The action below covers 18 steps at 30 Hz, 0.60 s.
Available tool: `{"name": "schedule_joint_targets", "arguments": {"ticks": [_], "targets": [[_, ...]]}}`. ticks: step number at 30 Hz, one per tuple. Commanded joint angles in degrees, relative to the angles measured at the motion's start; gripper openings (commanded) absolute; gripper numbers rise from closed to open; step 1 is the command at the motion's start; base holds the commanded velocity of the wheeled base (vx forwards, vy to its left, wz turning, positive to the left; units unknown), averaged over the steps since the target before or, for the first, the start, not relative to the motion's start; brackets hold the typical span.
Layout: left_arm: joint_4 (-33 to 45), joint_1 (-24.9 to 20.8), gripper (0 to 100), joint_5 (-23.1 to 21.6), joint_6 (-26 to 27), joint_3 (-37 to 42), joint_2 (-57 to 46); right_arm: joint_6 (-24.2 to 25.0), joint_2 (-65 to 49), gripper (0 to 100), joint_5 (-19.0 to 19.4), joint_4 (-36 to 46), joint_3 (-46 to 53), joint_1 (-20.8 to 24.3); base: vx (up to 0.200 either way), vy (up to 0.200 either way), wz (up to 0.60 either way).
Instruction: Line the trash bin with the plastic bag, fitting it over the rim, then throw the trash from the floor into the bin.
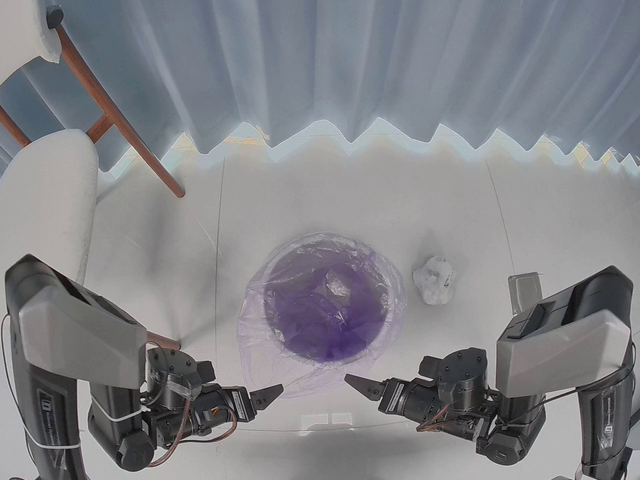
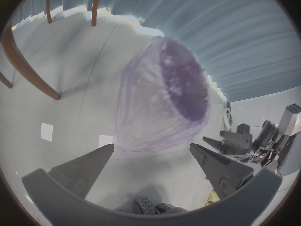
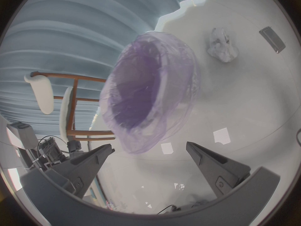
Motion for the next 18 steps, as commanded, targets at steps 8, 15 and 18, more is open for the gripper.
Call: {"name": "schedule_joint_targets", "arguments": {"ticks": [8,15,18], "targets": [[0.01,7.08,100,-2.7,0.06,-2.83,-14.42,3.12,-13.66,100,15.93,-0.89,5.56,-10.33,0.0,0.0,0.0],[0.01,14.37,100,-6.66,-0.03,-8.89,-12.75,5.23,-10.32,100,17.86,-0.98,3.98,-13.5,0.0,0.0,0.0],[0.01,17.45,100,-8.59,-0.65,-12.23,-11.34,5.14,-8.3,100,17.77,-0.98,3.19,-14.02,0.0,0.0,0.0]]}}
